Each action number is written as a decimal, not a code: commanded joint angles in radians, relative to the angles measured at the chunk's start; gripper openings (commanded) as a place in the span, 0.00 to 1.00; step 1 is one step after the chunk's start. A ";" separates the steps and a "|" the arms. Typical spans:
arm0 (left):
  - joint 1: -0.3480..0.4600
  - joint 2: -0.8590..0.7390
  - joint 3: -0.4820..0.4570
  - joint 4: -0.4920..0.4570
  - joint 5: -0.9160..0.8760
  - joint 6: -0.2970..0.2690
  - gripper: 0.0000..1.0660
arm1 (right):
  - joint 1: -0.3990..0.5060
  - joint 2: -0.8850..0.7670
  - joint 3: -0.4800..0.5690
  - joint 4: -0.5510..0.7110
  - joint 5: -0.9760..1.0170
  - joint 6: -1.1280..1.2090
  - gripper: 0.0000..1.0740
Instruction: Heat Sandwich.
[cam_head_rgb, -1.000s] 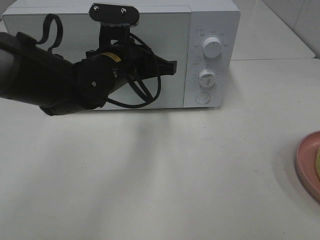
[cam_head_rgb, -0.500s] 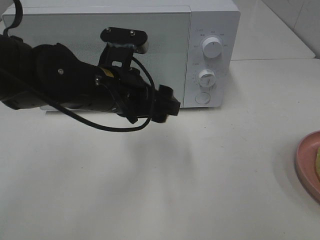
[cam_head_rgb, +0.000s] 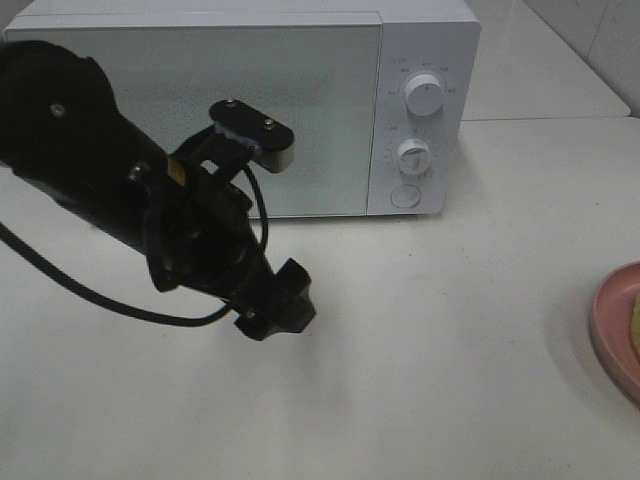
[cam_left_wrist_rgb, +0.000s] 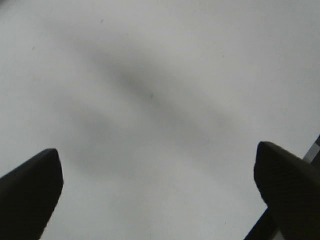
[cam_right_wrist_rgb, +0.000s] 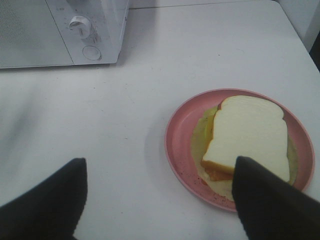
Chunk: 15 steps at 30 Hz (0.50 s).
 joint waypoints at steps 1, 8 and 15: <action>0.041 -0.029 0.002 0.014 0.084 -0.035 0.95 | -0.008 -0.025 0.004 0.000 -0.006 -0.008 0.71; 0.224 -0.100 0.002 0.017 0.292 -0.085 0.95 | -0.008 -0.025 0.004 0.000 -0.006 -0.008 0.71; 0.372 -0.135 0.010 0.027 0.400 -0.099 0.95 | -0.008 -0.025 0.004 0.000 -0.006 -0.008 0.71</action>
